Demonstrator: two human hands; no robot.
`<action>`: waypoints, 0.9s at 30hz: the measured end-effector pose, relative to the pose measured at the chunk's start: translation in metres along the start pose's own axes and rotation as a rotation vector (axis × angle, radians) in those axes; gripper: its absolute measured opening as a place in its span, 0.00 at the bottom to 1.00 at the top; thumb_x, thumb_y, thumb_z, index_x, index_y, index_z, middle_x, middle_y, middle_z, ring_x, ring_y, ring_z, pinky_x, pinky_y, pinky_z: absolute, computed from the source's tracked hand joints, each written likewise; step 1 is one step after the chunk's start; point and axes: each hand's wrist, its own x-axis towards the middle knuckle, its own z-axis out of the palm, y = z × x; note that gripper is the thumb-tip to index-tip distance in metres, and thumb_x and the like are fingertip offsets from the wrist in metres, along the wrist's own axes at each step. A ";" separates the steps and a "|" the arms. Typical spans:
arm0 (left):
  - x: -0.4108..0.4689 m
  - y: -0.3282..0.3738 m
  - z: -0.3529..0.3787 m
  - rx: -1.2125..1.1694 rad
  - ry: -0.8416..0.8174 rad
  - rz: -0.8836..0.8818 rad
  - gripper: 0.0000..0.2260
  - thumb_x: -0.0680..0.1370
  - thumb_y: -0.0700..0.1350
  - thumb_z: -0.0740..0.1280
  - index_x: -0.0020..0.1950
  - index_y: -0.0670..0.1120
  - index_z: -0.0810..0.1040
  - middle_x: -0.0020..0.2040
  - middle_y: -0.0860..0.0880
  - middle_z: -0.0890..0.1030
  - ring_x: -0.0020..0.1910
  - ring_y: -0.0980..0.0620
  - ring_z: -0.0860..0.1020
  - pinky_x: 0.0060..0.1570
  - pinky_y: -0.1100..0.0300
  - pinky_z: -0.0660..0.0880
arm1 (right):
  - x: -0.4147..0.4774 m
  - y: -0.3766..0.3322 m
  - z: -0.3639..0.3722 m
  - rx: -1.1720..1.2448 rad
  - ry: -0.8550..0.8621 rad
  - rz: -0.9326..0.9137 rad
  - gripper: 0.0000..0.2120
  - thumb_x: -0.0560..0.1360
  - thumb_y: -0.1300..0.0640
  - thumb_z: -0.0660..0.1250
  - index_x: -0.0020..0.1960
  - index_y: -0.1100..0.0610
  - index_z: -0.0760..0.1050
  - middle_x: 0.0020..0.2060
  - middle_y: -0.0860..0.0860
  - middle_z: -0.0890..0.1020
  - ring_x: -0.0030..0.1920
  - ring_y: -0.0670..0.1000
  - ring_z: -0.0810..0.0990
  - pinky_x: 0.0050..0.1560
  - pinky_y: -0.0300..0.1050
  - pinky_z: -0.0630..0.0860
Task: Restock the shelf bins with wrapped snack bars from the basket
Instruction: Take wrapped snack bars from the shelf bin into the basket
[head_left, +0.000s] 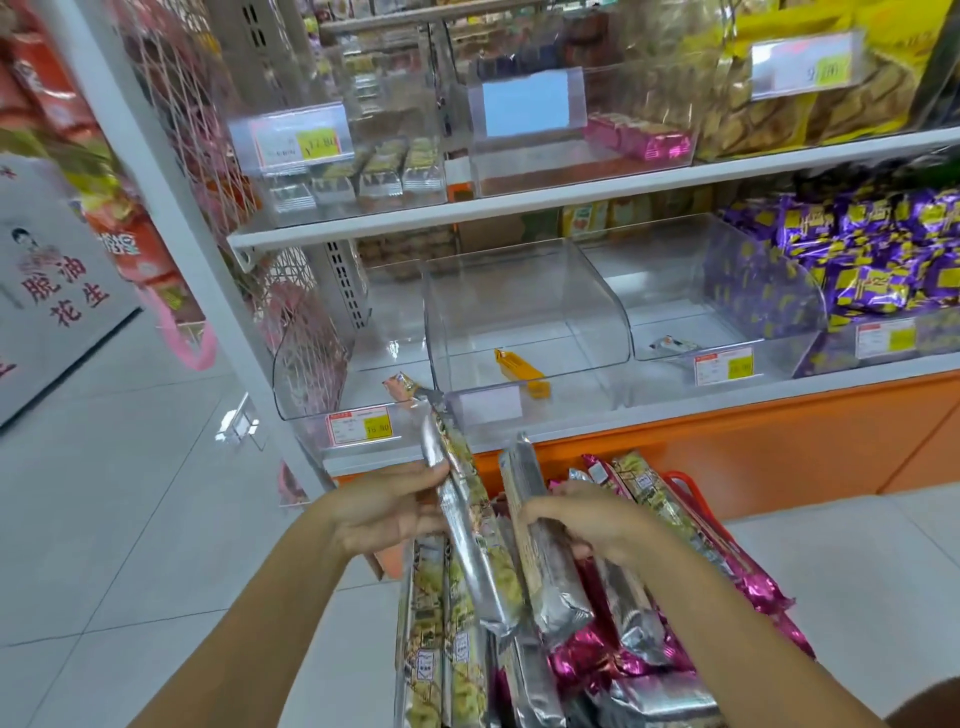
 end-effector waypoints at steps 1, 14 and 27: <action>-0.003 0.001 0.002 -0.045 -0.025 0.023 0.23 0.56 0.44 0.84 0.47 0.39 0.82 0.45 0.41 0.82 0.41 0.47 0.83 0.40 0.54 0.81 | -0.004 -0.004 -0.001 -0.004 0.011 -0.052 0.12 0.72 0.54 0.72 0.47 0.59 0.72 0.28 0.47 0.74 0.23 0.43 0.68 0.24 0.36 0.62; 0.007 0.002 0.015 -0.201 -0.162 0.211 0.15 0.66 0.42 0.77 0.50 0.39 0.83 0.47 0.38 0.83 0.41 0.43 0.83 0.38 0.52 0.80 | -0.029 -0.040 0.010 -0.302 0.414 -0.513 0.13 0.75 0.52 0.69 0.49 0.54 0.65 0.37 0.47 0.72 0.33 0.45 0.69 0.33 0.38 0.65; 0.013 0.018 0.022 -0.227 -0.077 0.333 0.34 0.63 0.49 0.81 0.64 0.42 0.73 0.59 0.37 0.74 0.51 0.42 0.78 0.48 0.46 0.80 | -0.039 -0.052 0.016 -0.322 0.575 -0.753 0.16 0.73 0.42 0.69 0.52 0.50 0.69 0.47 0.42 0.73 0.46 0.43 0.70 0.44 0.38 0.67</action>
